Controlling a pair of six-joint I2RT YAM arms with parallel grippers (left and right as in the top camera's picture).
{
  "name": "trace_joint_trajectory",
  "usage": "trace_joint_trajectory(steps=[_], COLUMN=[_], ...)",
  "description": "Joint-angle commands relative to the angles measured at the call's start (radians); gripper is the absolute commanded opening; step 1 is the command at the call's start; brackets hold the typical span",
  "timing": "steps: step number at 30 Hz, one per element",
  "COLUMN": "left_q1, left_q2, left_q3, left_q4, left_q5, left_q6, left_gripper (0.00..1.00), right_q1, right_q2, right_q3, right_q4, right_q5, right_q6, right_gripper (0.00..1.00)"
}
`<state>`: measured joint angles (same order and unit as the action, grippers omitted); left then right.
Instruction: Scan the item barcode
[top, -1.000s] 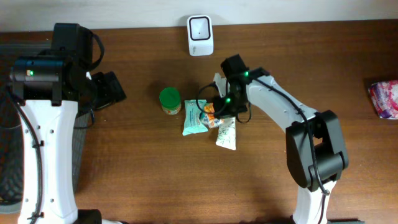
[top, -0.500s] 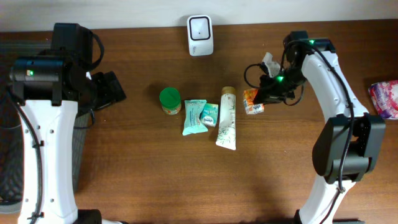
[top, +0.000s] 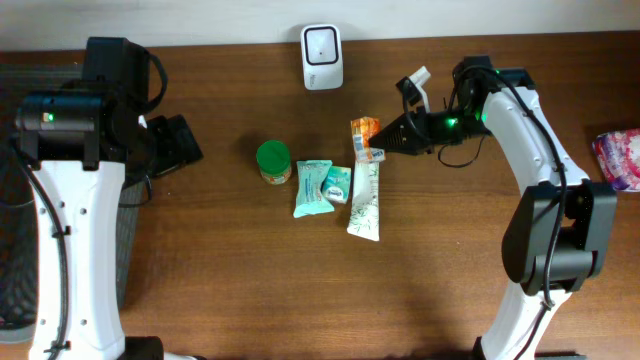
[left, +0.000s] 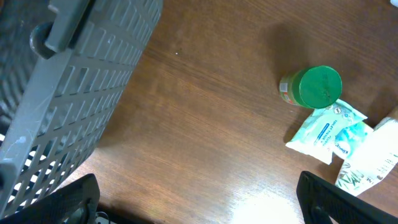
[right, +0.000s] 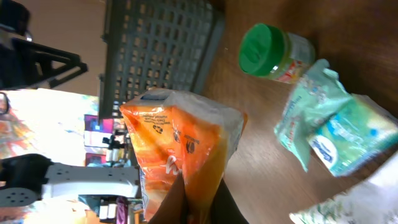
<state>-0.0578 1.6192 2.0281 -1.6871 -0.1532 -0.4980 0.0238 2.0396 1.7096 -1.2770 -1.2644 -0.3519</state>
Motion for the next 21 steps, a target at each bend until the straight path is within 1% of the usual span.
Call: trace_joint_trajectory(steps=[1, 4, 5, 7, 8, 10, 12, 13, 21], left_q1=[0.004, 0.004, 0.004, 0.004, 0.004, 0.004, 0.004, 0.004, 0.004], left_q2=[-0.016, -0.016, -0.016, -0.016, -0.016, -0.016, -0.016, -0.016, -0.016], left_q3=[0.011, 0.011, 0.011, 0.011, 0.011, 0.011, 0.011, 0.011, 0.011], left_q4=[-0.001, -0.001, -0.001, -0.001, -0.001, -0.001, -0.001, -0.001, -0.001], left_q5=[0.0, 0.0, 0.0, 0.0, 0.0, 0.0, 0.0, 0.0, 0.0], left_q6=[-0.013, -0.013, -0.013, -0.013, -0.013, -0.013, -0.013, -0.013, -0.013], left_gripper=[0.99, 0.99, 0.99, 0.99, 0.99, 0.99, 0.99, 0.99, 0.99], right_q1=[0.004, 0.004, 0.004, 0.004, 0.004, 0.002, 0.0, 0.0, -0.024], right_q2=[-0.022, -0.022, -0.022, -0.022, -0.022, -0.022, -0.022, -0.022, -0.022], right_q3=[-0.005, -0.005, -0.005, -0.005, -0.005, -0.005, -0.005, -0.005, -0.005], right_q4=[0.002, 0.002, 0.002, -0.008, -0.008, -0.001, -0.001, -0.002, -0.002], right_q5=[-0.087, -0.09, -0.09, -0.091, -0.096, -0.149, -0.259, -0.275, -0.268], right_q6=[-0.018, -0.026, -0.05, -0.141, -0.15, -0.15, -0.15, -0.149, -0.149], right_gripper=[0.04, 0.04, 0.04, 0.04, 0.04, 0.04, 0.04, 0.04, 0.04])
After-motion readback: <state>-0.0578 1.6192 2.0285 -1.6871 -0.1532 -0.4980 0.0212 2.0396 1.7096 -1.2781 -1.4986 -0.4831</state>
